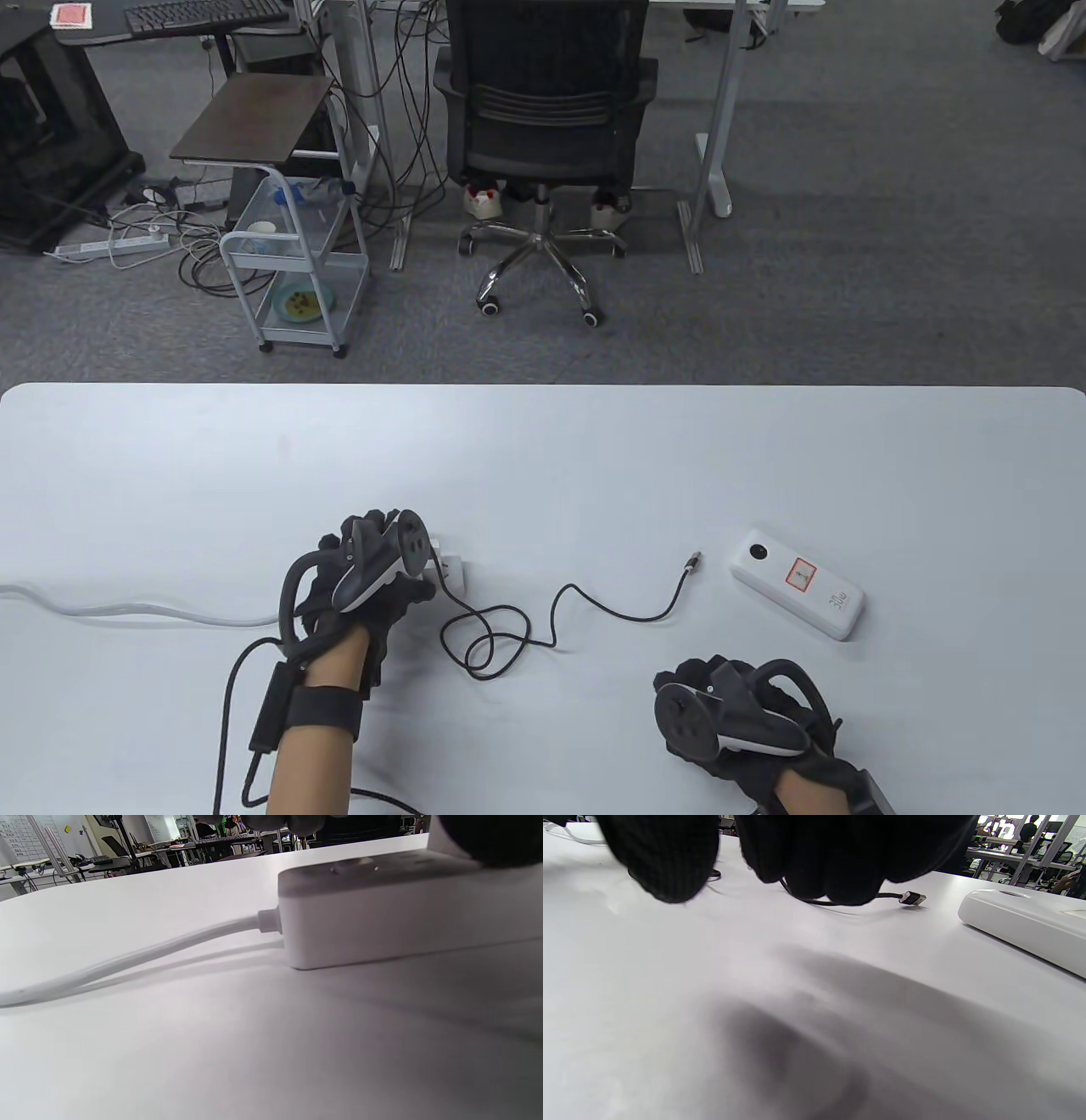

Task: Unplug the charger and disconnect the battery pack

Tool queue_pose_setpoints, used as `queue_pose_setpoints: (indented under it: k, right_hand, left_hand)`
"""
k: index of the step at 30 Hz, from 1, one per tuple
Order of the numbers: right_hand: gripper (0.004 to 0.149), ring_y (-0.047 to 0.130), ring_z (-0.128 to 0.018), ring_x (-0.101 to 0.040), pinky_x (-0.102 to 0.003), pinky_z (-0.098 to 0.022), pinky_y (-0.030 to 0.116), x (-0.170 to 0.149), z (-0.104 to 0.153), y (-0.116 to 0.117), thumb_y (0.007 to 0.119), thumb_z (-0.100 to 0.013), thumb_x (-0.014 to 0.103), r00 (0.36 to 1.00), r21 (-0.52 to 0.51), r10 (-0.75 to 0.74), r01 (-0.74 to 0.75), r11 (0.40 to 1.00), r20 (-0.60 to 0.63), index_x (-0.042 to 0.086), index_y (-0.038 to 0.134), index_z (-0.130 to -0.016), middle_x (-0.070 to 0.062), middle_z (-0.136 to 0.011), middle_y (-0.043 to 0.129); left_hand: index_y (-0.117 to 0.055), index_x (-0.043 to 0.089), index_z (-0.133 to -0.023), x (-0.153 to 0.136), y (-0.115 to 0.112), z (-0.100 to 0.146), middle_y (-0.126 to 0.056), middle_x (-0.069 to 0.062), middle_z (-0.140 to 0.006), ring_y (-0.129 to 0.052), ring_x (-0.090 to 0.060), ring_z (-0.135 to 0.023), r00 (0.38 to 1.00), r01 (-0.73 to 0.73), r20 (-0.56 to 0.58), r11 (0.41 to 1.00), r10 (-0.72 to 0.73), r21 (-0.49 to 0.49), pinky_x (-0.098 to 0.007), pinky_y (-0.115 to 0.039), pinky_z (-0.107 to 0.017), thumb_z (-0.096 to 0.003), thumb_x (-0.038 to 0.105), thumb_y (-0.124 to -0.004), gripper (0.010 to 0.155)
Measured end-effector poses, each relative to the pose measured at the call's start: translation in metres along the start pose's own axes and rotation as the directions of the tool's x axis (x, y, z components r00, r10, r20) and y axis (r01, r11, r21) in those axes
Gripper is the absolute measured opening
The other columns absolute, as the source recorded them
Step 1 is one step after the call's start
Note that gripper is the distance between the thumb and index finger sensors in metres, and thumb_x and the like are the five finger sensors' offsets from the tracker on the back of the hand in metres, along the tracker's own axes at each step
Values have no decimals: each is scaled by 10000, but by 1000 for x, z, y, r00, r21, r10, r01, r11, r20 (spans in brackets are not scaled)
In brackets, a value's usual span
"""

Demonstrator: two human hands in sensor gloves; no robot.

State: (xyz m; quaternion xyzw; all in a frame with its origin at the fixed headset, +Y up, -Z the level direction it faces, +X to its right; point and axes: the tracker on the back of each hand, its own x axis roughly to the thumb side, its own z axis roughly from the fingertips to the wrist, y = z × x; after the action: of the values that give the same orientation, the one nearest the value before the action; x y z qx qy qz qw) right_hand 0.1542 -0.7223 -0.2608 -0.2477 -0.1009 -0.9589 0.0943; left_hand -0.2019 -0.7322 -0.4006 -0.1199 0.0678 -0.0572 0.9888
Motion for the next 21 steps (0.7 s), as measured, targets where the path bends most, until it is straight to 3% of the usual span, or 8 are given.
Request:
queue_pose_setpoints:
  k: [4,6,21]
  right_hand:
    - [676,778,-863,-321,-531,-679,652,1,-1,0,722,-411,526,1000,2,6,-6,1000,7,247,570,-1007,-69,-1043,679]
    - [676,778,-863,-321,-531,-679,653,1,-1,0,722,-411,525,1000,1,7,-7,1000,10,246,570,-1007,-68,-1043,679]
    - [676,782,-861,-317,-526,-677,658,6,0,0,721,-410,528,999,0,29,-29,1000,21,247,570,-1007,-66,-1042,681]
  left_hand:
    - [-418,433,-1160,2,-1,-4,-474,131,-1269,-523,-187,-1241,1000,-13,25,1000,14,-18,-463,-502,-917,-311,746,-781,975]
    - [-445,415,-1169,5,-2,-4,-483,132,-1271,-520,-159,-1250,999,-21,40,999,22,-26,-428,-506,-937,-325,692,-842,973]
    - [-544,485,-1089,17,-14,-7,-550,187,-1227,-567,-143,-1219,996,77,48,995,-74,-59,-455,-520,-903,-317,699,-830,851]
